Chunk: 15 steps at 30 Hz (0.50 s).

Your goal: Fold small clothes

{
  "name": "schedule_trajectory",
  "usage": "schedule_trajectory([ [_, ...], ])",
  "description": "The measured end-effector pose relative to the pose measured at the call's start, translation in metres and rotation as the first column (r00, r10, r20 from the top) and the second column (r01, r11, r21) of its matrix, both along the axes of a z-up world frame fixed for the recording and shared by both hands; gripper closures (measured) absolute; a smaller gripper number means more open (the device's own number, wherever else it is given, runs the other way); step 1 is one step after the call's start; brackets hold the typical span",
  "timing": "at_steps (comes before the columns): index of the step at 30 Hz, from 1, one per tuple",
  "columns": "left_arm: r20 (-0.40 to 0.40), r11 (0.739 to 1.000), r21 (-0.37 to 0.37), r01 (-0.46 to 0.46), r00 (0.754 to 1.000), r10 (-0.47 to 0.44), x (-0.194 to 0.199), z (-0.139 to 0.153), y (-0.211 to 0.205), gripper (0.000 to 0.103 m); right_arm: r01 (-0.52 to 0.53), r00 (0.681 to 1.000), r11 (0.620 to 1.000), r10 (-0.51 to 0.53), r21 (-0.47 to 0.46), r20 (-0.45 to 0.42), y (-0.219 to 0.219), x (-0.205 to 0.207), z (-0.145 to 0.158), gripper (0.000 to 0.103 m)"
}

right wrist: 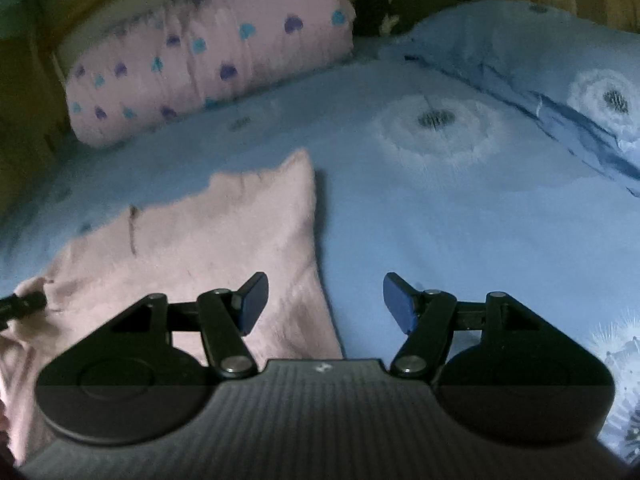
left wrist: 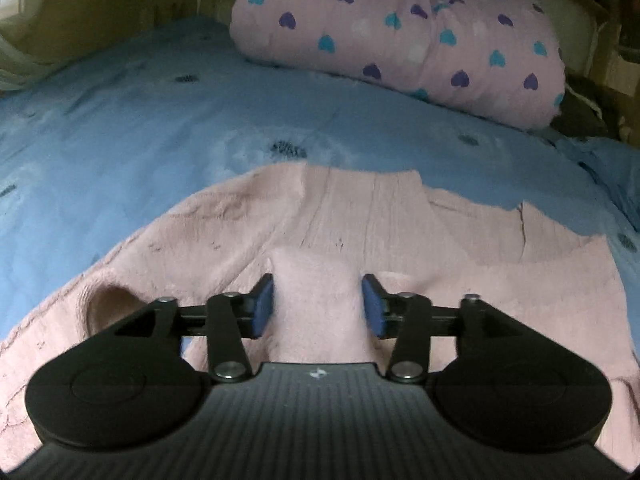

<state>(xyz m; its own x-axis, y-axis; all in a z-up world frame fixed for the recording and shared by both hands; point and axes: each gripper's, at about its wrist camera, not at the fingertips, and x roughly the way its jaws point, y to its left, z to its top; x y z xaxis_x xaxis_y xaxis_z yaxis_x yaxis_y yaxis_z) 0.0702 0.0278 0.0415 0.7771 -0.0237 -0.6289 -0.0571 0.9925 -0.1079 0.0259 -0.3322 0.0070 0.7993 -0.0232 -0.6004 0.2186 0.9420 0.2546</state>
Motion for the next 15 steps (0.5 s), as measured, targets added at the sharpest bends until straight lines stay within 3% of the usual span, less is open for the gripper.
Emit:
schedule_trajectory([
  [5, 0.055, 1.0, -0.006, 0.019, 0.998, -0.018, -0.012, 0.007, 0.019, 0.027, -0.007, 0.996, 1.0, 0.005, -0.023, -0.085, 0.005, 0.009, -0.015, 0.037],
  [10, 0.076, 1.0, -0.026, 0.01, 0.997, -0.008, -0.015, 0.021, 0.04, 0.027, -0.01, 0.996, 0.998, 0.005, -0.059, -0.087, 0.011, 0.009, -0.015, 0.038],
  [15, 0.037, 0.996, -0.089, 0.015, 0.999, -0.012, -0.006, 0.01, 0.054, 0.028, 0.0, 0.997, 0.999, -0.004, -0.053, -0.082, 0.011, 0.008, -0.015, 0.038],
])
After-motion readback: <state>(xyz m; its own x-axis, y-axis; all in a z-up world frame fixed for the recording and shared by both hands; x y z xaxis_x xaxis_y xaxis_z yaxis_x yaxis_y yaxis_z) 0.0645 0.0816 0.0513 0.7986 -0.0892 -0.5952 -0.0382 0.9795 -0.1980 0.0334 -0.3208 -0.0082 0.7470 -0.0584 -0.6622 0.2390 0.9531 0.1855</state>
